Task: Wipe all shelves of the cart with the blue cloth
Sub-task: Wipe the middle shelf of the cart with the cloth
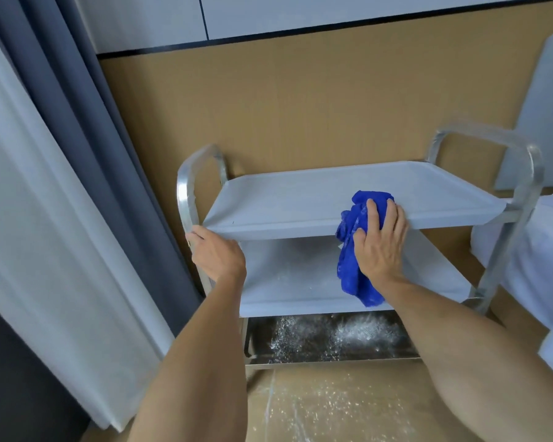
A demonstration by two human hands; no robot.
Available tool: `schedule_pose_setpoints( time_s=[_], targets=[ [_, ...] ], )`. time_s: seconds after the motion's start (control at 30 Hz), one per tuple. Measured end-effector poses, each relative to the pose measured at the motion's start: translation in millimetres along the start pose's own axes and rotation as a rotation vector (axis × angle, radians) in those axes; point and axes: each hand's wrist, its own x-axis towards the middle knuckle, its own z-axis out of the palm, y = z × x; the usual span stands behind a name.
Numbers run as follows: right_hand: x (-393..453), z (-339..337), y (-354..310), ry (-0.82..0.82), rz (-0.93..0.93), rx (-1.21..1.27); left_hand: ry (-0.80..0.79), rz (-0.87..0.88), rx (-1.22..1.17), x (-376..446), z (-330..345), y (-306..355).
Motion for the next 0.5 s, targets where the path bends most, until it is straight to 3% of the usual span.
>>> schedule_pose_setpoints(
  time_s=[0.23, 0.5],
  targets=[
    [-11, 17, -93, -0.028, -0.187, -0.04, 0.103, -0.135, -0.193, 36, -6, -19],
    [-41, 55, -261, -0.073, -0.495, -0.017, -0.005, 0.079, -0.299, 65, -17, -58]
  ],
)
